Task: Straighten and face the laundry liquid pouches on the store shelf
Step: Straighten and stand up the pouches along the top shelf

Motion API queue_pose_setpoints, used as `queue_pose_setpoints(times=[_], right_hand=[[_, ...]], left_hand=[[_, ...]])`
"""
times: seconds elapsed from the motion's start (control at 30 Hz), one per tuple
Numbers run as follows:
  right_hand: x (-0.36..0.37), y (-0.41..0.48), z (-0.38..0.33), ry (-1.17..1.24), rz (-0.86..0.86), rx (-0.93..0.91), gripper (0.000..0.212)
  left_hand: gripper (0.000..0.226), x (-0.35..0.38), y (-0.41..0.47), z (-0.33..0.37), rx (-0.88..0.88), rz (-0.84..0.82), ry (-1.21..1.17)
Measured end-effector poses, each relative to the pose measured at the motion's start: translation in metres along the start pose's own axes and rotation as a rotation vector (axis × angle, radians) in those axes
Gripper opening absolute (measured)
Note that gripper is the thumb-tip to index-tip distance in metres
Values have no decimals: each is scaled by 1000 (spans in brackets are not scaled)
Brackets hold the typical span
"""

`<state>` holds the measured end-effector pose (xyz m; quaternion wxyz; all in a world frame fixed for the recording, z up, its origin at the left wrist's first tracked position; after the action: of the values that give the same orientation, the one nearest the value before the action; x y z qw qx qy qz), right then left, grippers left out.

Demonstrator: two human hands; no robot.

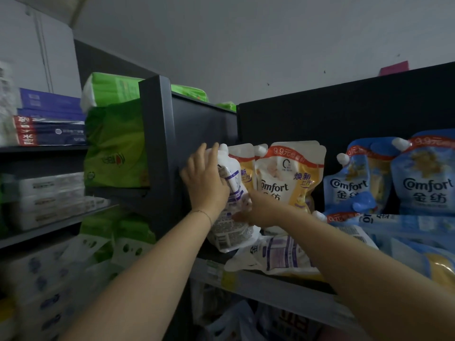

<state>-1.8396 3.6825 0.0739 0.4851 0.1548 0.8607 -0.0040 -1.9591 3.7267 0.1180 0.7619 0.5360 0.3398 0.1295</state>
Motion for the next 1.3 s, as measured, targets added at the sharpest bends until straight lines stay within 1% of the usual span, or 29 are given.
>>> queue_pose_setpoints(times=[0.07,0.17,0.23,0.27,0.33,0.37,0.43,0.5,0.57,0.6,0.67,0.7,0.77,0.83,0.9,1.0,1.03,1.07,1.13,1.23,1.3], right_hand=[[-3,-11,-1,-190,-52,-19,55],[1,-32,0,-514,-241,4,69],[7,-44,5,-605,-391,60,75],[11,-49,8,-607,-437,81,81],[16,-55,14,-579,-484,101,101],[17,-59,19,-576,-500,98,105],[15,-65,25,-581,-508,77,104],[12,-68,29,-578,-479,48,99],[10,-70,31,-559,-412,13,89],[8,-72,32,-555,-368,-12,78],[3,-76,34,-553,-264,-72,49],[1,-78,35,-552,-205,-94,40],[-3,-83,35,-560,-106,-114,31],[-8,-84,36,-555,0,-100,26],[-17,-83,39,-439,133,-47,26],[-39,-85,40,-205,378,-4,23],[-45,-87,40,-147,467,-15,23],[-50,-88,39,-92,542,-24,23],[-58,-90,35,35,670,-53,22],[-66,-93,29,278,815,-151,19],[-67,-95,24,433,887,-185,20]], left_hand=[[64,7,-8,4,180,-45,78],[57,21,-25,9,383,-128,186],[52,28,-39,12,504,-207,234],[51,34,-45,13,556,-299,264],[55,46,-57,11,600,-522,326],[58,50,-60,10,602,-565,365],[59,53,-59,10,581,-570,434],[53,52,-56,10,541,-567,473],[48,49,-55,11,504,-561,479],[46,48,-55,11,488,-554,475],[43,49,-55,10,468,-532,471],[42,50,-55,9,463,-520,468],[41,51,-55,11,449,-490,446],[41,50,-53,13,444,-490,412],[41,54,-53,10,472,-492,382],[40,53,-51,11,542,-343,324],[44,53,-51,14,531,-334,249],[48,55,-52,19,515,-364,164],[49,59,-57,28,510,-400,44],[49,63,-62,34,486,-322,-99],[51,63,-67,38,465,-283,-194]])
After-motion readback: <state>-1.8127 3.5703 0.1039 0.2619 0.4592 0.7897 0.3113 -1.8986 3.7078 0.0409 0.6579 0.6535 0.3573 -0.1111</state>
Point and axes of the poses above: each hand's wrist, its own y-axis towards the middle knuckle, its own x-axis out of the palm, z = x × y, the point moved 4 cm from there along y, towards the middle knuckle, and after that the axes turned 4 degrees about x, right-handed, at the moved point
